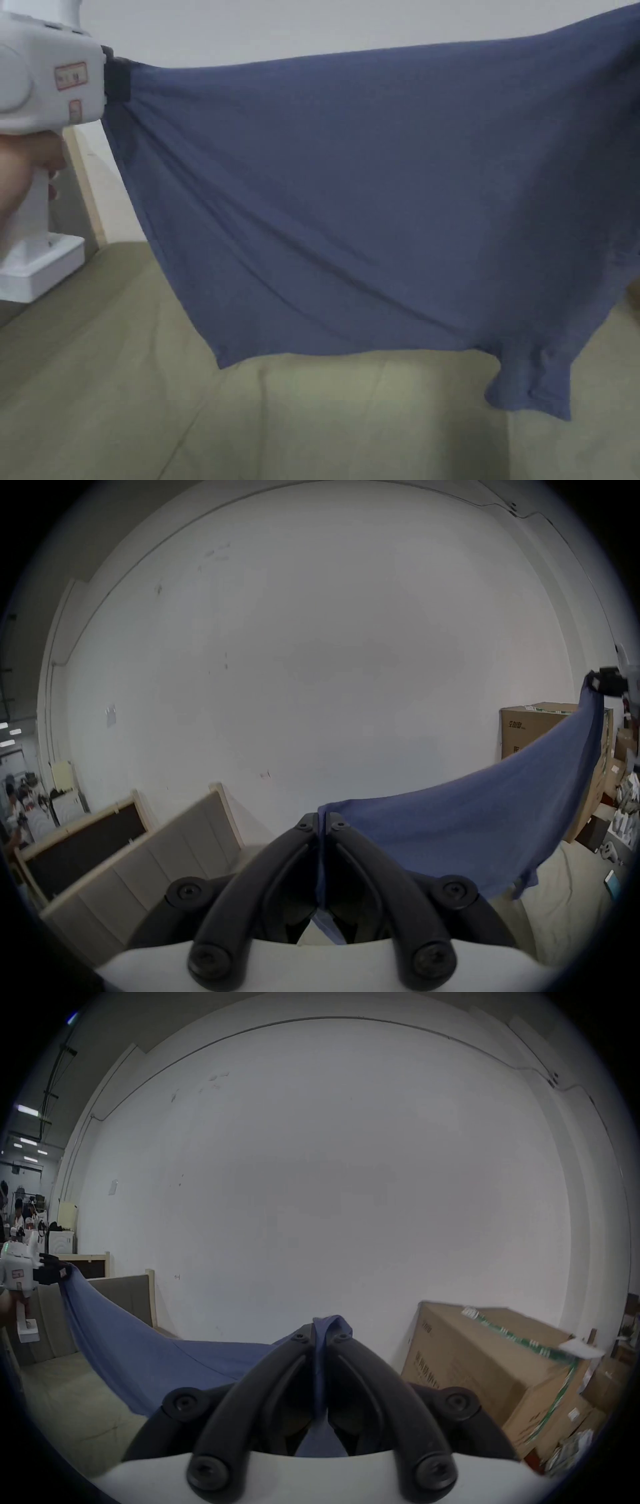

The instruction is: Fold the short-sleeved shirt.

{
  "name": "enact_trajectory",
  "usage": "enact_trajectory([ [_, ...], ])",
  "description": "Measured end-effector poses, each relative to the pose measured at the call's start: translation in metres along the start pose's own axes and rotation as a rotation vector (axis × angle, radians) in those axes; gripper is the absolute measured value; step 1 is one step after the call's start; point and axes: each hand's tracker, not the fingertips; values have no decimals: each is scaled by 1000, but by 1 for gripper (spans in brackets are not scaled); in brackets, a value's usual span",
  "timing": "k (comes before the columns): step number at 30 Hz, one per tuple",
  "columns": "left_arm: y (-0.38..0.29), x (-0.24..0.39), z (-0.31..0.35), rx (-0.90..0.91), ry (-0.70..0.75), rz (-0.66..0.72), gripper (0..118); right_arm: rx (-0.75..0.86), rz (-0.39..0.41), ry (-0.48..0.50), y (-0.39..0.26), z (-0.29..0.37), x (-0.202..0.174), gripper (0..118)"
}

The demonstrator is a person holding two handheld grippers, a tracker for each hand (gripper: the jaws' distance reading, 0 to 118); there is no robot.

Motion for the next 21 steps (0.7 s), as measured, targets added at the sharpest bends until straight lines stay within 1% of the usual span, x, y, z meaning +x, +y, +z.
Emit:
enact_trajectory([
  [1,-16,2,-5,-29,-8,30,2,-20,-1,7,-18,-1,-1,4],
  [3,-44,0,-20,-109,-21,47,2,-86,29,29,-54,0,-7,4],
  [5,-76,10,-18,-120,-30,30,2,-124,64,41,-89,6,-13,4],
  [6,-96,9,-20,-155,-38,-4,2,-138,59,45,-106,13,-15,4],
  [8,-127,16,-10,-194,-61,-4,2,-174,21,66,-134,29,-20,5],
  [11,-168,23,24,-235,-80,11,2,-213,-55,89,-174,80,-27,4],
  [12,-180,24,37,-253,-98,5,2,-227,-77,98,-188,98,-23,4],
  [14,-203,25,66,-289,-112,13,2,-255,-83,108,-211,138,-27,4],
  [17,-231,22,119,-335,-118,50,2,-308,-52,135,-236,208,-38,4],
  [19,-247,21,159,-343,-128,71,2,-326,-75,137,-249,252,-44,4],
  [20,-256,22,181,-345,-133,74,2,-336,-88,148,-241,281,-65,4],
  [21,-264,21,198,-351,-139,76,2,-349,-82,153,-246,303,-73,4],
])
